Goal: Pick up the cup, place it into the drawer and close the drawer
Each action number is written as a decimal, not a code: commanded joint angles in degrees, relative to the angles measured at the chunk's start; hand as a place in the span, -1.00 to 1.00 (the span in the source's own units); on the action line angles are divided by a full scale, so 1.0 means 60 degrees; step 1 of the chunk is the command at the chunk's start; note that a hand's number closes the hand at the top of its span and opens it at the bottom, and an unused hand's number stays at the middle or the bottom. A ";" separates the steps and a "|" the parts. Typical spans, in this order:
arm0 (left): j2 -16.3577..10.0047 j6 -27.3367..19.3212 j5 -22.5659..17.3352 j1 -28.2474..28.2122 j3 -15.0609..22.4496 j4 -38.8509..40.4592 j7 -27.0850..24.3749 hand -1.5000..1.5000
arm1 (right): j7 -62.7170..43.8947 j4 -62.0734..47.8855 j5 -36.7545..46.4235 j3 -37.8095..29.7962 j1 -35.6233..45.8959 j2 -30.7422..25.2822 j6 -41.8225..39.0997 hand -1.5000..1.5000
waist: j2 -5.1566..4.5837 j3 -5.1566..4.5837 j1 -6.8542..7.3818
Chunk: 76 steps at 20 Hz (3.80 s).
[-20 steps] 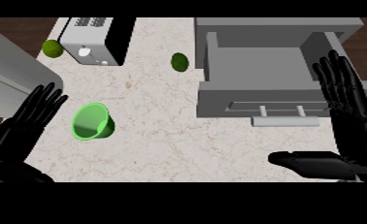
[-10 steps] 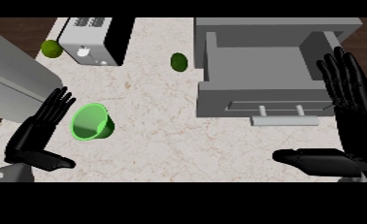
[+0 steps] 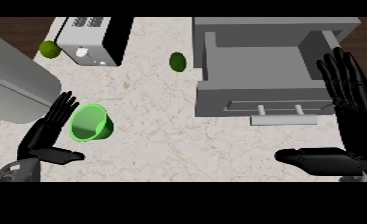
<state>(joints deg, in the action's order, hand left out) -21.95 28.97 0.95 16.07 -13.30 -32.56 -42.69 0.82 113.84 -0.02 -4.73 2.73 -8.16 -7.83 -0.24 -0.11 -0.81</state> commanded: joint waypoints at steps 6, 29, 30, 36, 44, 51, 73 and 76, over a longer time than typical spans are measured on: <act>-0.0029 0.0365 0.0439 0.0635 0.0079 0.2157 -0.2620 -1.00 | 0.0102 -0.0324 -0.0037 -0.0040 0.0353 -0.0053 -0.0128 -1.00 | -0.0056 -0.0025 -0.0089; 0.0467 0.0871 0.0577 0.1619 0.0396 0.3242 -0.2957 -1.00 | -0.0063 0.0108 -0.0120 0.0241 -0.0216 0.0099 -0.0341 -1.00 | -0.0073 -0.0042 -0.0240; 0.0557 0.0915 0.0591 0.1687 0.0454 0.3047 -0.3128 -1.00 | -0.0099 -0.0547 -0.0395 -0.0260 0.0569 -0.0139 -0.0348 -1.00 | -0.0104 -0.0040 -0.0117; 0.0744 0.1617 0.0371 0.1857 0.0475 0.2977 -0.2941 -1.00 | 0.0026 -0.0361 -0.0095 0.0040 0.0310 0.0104 -0.0188 -1.00 | -0.0094 -0.0042 -0.0153; 0.0857 0.2981 0.0090 0.1796 0.0677 0.2733 -0.2567 1.00 | -0.0041 -0.0229 0.0125 0.0247 0.0211 0.0178 -0.0130 -1.00 | -0.0051 -0.0039 -0.0145; 0.1243 0.3009 -0.0384 0.1883 0.0608 0.2244 -0.2673 1.00 | -0.0027 -0.0704 0.0041 -0.0081 0.0516 -0.0007 -0.0154 -1.00 | -0.0062 -0.0033 -0.0098; 0.2872 -0.1777 -0.1805 0.2451 0.0011 -0.1663 -0.1563 1.00 | 0.0145 -0.0704 -0.0048 -0.0442 0.0143 -0.0043 -0.0182 -1.00 | 0.0113 0.0034 0.0257; 0.2909 -0.2474 -0.1871 0.2945 0.0194 -0.2616 -0.0329 1.00 | -0.0215 -0.0030 -0.0430 -0.0747 -0.0206 -0.0284 -0.0396 -1.00 | 0.0109 0.0029 0.0171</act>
<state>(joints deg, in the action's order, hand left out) -6.19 16.82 -10.43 31.77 -14.14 -40.95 -48.84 0.00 112.19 -1.26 -7.66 2.82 -9.25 -9.71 0.32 0.04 0.19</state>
